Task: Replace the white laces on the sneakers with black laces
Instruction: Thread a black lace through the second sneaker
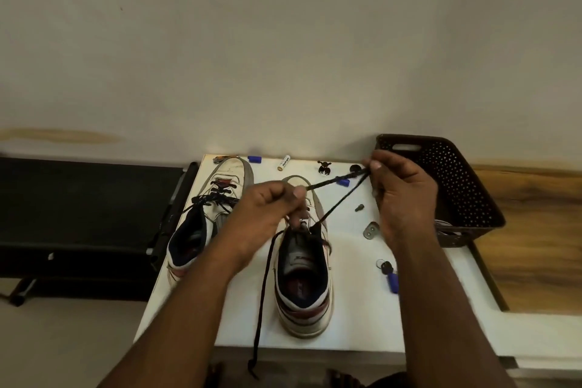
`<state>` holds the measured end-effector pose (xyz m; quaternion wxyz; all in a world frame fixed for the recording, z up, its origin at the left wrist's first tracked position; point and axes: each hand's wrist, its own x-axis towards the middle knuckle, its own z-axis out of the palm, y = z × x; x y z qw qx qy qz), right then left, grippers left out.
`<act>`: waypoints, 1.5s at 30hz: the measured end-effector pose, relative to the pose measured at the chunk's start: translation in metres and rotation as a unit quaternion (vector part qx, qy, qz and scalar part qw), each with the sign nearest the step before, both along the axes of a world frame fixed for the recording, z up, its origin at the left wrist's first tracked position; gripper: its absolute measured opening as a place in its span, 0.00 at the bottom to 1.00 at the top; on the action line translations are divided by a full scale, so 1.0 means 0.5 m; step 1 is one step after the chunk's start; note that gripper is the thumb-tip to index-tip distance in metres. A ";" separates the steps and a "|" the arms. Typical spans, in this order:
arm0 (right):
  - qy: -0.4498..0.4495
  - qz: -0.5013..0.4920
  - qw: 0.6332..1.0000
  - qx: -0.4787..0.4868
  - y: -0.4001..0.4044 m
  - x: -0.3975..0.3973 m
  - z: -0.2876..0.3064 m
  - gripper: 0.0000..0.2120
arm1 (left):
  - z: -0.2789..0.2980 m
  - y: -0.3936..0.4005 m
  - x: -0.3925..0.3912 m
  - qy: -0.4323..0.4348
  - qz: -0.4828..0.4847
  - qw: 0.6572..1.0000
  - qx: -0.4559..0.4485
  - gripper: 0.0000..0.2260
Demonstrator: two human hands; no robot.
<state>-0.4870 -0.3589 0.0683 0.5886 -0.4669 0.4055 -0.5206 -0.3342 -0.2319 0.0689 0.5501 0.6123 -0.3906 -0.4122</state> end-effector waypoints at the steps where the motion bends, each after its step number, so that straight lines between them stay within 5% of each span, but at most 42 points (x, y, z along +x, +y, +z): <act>1: 0.097 -0.002 0.995 -0.021 -0.009 -0.014 -0.006 0.09 | 0.000 0.007 0.017 -0.023 0.019 1.000 -0.006 0.13; 4: 0.439 0.118 0.880 -0.137 -0.013 -0.039 -0.015 0.12 | -0.016 0.015 0.033 -0.135 0.029 0.990 0.014 0.10; 6: 0.455 0.226 0.843 -0.180 0.006 -0.022 -0.011 0.16 | -0.025 0.008 0.018 -0.175 0.013 0.984 0.031 0.08; 8: 0.390 0.307 0.849 -0.180 0.031 0.008 -0.014 0.12 | -0.025 0.001 0.003 -0.197 -0.004 0.980 0.031 0.06; 12: 0.376 0.206 0.887 -0.170 0.012 0.008 -0.043 0.02 | -0.027 0.016 0.034 -0.197 0.028 0.979 0.033 0.03; 16: 0.524 0.178 0.815 -0.174 -0.017 -0.017 -0.064 0.11 | -0.035 0.028 0.051 -0.216 0.046 0.974 0.050 0.02; 18: 0.433 0.250 0.852 -0.157 0.012 0.008 -0.057 0.23 | -0.035 0.015 0.032 -0.221 0.046 0.973 0.041 0.04; 20: 0.353 0.304 0.873 -0.143 0.041 0.035 -0.044 0.20 | -0.036 0.006 0.019 -0.228 0.038 0.973 0.028 0.07; 24: 0.402 0.222 0.874 -0.159 0.020 0.028 -0.048 0.07 | -0.046 0.018 0.046 -0.183 0.055 0.981 0.038 0.11; 29: 0.434 0.287 0.839 -0.157 0.046 0.046 -0.048 0.25 | -0.045 -0.005 0.018 -0.119 0.077 0.990 0.025 0.09; 31: 0.394 0.303 0.853 -0.157 0.060 0.062 -0.050 0.20 | -0.052 -0.015 -0.002 -0.115 0.100 0.988 0.016 0.08; 35: 0.392 0.228 0.877 -0.161 0.051 0.057 -0.050 0.09 | -0.065 -0.001 -0.022 -0.196 0.202 0.959 0.040 0.02; 38: 0.396 0.182 0.887 -0.154 0.044 0.050 -0.050 0.06 | -0.072 0.013 -0.035 -0.278 0.141 0.942 0.124 0.11; 41: 0.356 0.169 0.912 -0.113 0.062 0.068 -0.043 0.05 | -0.091 -0.003 -0.049 -0.407 0.087 0.886 0.205 0.13; 45: 0.387 0.207 0.890 -0.120 0.092 0.091 -0.038 0.04 | -0.105 -0.026 -0.051 -0.364 0.131 0.895 0.224 0.07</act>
